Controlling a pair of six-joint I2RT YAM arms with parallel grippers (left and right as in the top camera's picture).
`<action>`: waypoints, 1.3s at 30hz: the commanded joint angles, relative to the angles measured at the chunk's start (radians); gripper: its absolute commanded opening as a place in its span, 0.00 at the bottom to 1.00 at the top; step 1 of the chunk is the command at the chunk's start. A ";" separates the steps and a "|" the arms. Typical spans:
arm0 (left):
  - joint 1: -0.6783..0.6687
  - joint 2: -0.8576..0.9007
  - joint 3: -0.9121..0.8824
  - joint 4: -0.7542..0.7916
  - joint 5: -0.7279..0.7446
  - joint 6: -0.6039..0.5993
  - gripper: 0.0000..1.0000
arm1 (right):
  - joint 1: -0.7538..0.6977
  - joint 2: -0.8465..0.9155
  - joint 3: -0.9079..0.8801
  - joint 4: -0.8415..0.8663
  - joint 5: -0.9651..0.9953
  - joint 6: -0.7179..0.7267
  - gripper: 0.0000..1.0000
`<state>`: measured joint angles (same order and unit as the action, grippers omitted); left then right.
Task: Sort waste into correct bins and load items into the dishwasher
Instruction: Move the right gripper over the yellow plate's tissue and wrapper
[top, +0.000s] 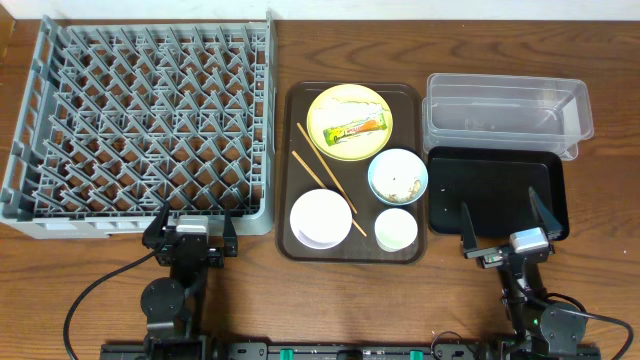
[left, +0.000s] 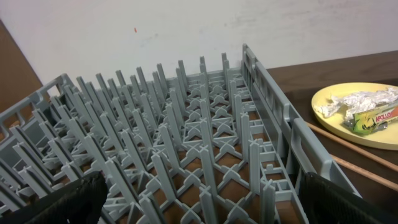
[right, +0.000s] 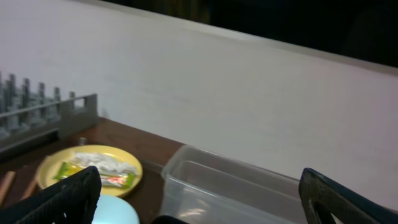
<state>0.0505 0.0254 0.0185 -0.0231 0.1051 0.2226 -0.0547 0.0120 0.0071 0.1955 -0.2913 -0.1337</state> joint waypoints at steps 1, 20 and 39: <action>-0.003 -0.001 -0.014 -0.036 0.015 0.013 0.99 | 0.011 0.006 0.031 0.000 -0.043 0.106 0.99; -0.003 -0.001 -0.014 -0.036 0.015 0.013 0.99 | 0.011 0.759 0.625 -0.009 -0.306 0.107 0.99; -0.003 -0.001 -0.014 -0.036 0.015 0.013 0.99 | 0.167 1.682 1.723 -0.871 -0.432 0.110 0.99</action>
<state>0.0502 0.0269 0.0185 -0.0231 0.1051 0.2260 0.0513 1.5864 1.5997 -0.5968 -0.7509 0.0090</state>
